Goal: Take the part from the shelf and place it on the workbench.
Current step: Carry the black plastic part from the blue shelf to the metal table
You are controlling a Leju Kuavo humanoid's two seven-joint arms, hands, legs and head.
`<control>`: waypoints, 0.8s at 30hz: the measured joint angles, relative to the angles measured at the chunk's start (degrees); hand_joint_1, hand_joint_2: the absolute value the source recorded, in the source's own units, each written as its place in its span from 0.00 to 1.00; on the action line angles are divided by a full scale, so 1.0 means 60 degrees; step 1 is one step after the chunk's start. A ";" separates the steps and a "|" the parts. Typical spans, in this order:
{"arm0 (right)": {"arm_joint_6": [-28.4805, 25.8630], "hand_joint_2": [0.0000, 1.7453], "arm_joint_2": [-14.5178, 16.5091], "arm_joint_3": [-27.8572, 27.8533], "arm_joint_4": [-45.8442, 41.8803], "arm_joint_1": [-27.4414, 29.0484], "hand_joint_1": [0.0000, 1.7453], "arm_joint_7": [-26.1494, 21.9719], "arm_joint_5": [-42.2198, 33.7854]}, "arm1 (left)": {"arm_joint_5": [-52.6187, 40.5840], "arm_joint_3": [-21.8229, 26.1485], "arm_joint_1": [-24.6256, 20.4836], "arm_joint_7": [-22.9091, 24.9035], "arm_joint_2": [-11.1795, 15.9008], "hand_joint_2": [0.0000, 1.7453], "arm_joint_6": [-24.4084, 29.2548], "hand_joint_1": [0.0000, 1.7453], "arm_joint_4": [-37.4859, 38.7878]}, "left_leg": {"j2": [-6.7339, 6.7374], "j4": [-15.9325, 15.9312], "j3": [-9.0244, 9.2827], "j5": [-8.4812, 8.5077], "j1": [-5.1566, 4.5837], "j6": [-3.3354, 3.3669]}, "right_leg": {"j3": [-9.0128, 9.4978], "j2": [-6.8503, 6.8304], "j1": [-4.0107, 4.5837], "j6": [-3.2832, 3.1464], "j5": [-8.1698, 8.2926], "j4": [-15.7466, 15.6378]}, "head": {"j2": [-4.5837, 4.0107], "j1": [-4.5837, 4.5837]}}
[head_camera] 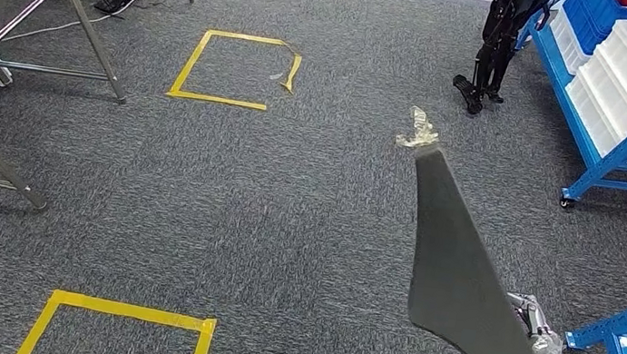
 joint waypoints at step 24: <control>0.0422 1.00 0.0272 0.0085 -0.0779 -0.0474 1.00 0.1033 0.0934 | -0.0001 -0.0432 -0.0148 0.0047 0.0004 1.00 -0.0491 0.00 -0.0216 | 0.0060 -0.0262 0.0240 0.0129 0.0014 0.0300 | -0.0481 -0.0010 -0.0001 0.0416 -0.0406 0.1041 | -0.0001 -0.0004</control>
